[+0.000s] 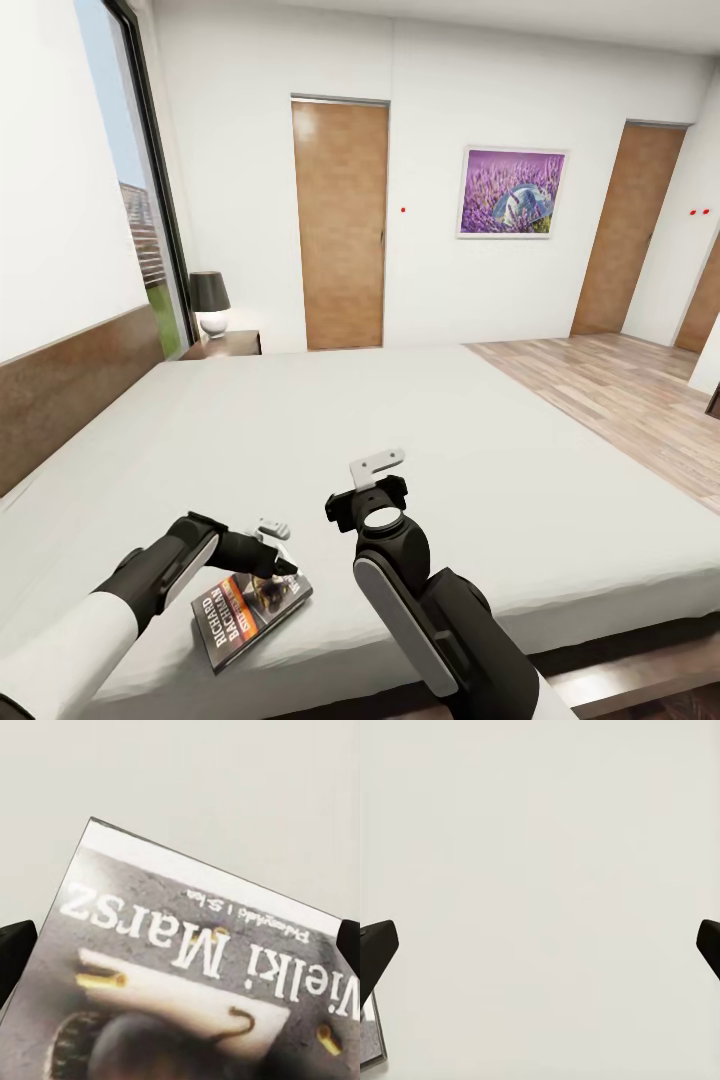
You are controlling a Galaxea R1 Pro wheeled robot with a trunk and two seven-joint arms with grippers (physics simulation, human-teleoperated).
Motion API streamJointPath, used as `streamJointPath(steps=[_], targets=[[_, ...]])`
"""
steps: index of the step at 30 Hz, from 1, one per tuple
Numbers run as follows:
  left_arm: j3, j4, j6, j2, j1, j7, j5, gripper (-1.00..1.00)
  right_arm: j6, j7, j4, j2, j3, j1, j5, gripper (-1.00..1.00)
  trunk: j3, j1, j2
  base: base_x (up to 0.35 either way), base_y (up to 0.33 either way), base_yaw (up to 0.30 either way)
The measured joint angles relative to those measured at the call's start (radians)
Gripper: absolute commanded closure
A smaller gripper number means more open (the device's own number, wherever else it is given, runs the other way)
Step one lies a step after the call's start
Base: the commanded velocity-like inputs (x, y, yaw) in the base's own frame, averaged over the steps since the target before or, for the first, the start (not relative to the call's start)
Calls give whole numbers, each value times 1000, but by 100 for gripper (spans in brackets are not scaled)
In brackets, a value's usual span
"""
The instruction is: In the bedroom, move the book from the bed onto either nightstand, and place the two sandals side by side next to the bed.
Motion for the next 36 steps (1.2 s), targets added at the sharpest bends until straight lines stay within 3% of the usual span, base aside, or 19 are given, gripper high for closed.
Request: streamJointPath(steps=[36], targets=[[-12,-6,-3,0,2,-4,-3,-100,0,0,0,0,0,0,0,-100,0,0,0,0,0,0]])
